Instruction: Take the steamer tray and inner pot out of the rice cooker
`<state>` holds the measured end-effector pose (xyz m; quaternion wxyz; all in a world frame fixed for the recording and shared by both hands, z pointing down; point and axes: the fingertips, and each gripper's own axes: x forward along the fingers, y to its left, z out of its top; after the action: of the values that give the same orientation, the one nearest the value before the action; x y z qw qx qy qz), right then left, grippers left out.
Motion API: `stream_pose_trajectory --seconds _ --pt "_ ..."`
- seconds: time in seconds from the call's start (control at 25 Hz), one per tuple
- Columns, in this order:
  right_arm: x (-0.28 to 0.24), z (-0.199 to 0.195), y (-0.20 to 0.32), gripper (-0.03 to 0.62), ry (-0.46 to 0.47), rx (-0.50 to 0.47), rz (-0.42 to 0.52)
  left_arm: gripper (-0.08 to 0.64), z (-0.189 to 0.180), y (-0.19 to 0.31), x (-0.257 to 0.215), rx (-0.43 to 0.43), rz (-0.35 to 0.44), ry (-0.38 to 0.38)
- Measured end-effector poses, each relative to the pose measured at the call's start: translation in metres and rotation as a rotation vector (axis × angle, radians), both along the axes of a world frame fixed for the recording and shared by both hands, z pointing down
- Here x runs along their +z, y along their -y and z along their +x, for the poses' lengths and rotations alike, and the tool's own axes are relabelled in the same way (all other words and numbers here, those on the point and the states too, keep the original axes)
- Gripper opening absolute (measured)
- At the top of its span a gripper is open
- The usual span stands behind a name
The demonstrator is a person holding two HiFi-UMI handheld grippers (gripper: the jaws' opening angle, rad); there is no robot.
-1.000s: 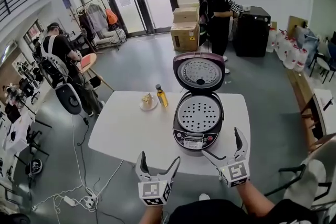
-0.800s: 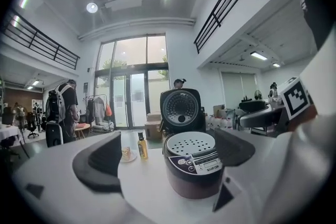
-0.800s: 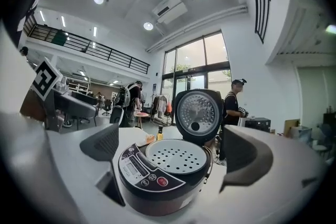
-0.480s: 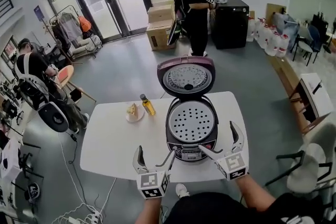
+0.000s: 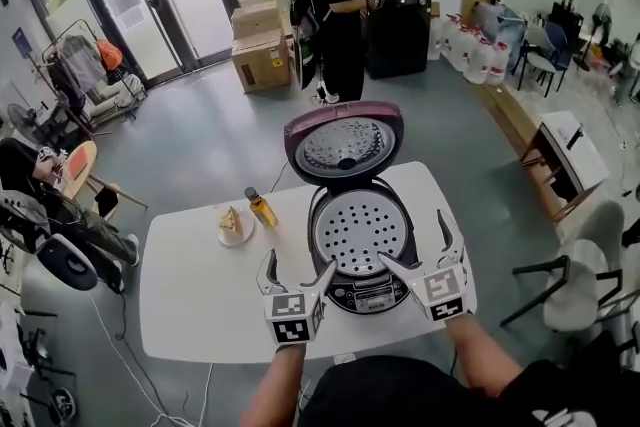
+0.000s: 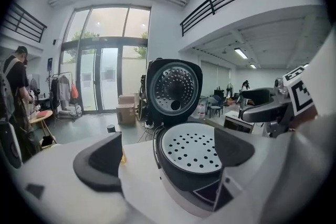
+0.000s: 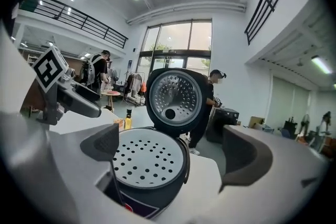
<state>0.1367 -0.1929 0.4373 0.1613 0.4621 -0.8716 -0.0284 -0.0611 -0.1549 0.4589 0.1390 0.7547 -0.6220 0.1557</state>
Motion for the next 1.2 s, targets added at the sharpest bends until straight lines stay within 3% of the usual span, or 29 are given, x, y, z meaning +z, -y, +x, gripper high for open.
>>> stream_pose_trajectory --seconds 0.32,0.56,0.76,1.0,1.2 --pt "0.022 -0.007 0.041 0.589 -0.104 0.06 -0.065 0.511 -0.002 0.048 0.041 0.068 -0.102 0.022" --pt "0.076 0.001 0.08 0.586 -0.238 0.019 -0.204 0.511 0.001 0.075 0.068 0.067 -0.192 0.076" --pt "0.109 -0.002 0.102 0.579 -0.318 -0.041 -0.245 0.505 -0.003 0.091 0.093 0.065 -0.259 0.1" --pt "0.127 -0.008 0.119 0.511 -0.344 -0.083 -0.297 0.483 -0.001 0.095 0.114 0.07 -0.324 0.112" --pt "0.139 -0.013 0.125 0.404 -0.348 -0.111 -0.332 0.374 -0.002 0.101 0.119 0.066 -0.331 0.141"
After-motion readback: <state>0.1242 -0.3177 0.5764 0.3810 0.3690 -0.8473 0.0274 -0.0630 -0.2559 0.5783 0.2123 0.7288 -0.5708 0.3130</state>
